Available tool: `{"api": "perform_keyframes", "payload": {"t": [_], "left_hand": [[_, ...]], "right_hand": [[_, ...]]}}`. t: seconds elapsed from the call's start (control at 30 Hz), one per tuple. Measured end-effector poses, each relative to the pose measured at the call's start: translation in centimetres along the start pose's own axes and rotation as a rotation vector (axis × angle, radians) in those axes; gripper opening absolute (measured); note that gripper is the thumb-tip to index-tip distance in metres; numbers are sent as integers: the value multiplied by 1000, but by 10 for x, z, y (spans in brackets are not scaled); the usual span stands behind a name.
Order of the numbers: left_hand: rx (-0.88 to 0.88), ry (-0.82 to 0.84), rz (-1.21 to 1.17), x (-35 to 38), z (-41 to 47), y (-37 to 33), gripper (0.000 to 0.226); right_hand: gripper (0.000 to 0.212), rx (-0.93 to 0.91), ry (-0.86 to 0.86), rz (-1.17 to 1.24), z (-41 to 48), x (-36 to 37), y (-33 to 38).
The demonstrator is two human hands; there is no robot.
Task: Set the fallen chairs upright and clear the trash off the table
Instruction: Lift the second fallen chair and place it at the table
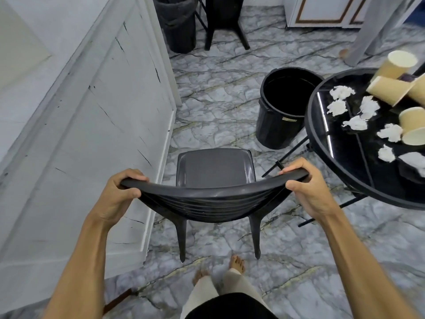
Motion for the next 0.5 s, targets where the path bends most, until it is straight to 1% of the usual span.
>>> {"api": "perform_keyframes", "payload": {"t": [0.2, 0.33, 0.43, 0.5], "left_hand": [[2, 121, 7, 5, 37, -12, 21], [-3, 247, 8, 7, 68, -23, 28], [-3, 340, 10, 10, 90, -34, 23], [16, 426, 13, 15, 105, -43, 26]], "right_hand": [[29, -63, -117, 11, -29, 0, 6], [30, -141, -239, 5, -55, 12, 2], [28, -224, -346, 22, -78, 26, -6], [26, -277, -415, 50, -95, 34, -10]]}}
Point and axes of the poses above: each hand's wrist, its own z-axis towards the middle knuckle, its own x-axis out of the palm, y = z × x, the point moved 1 cm from there along z, towards the middle knuckle, and after that the axes turned 13 degrees about z, right-handed, at the moved point
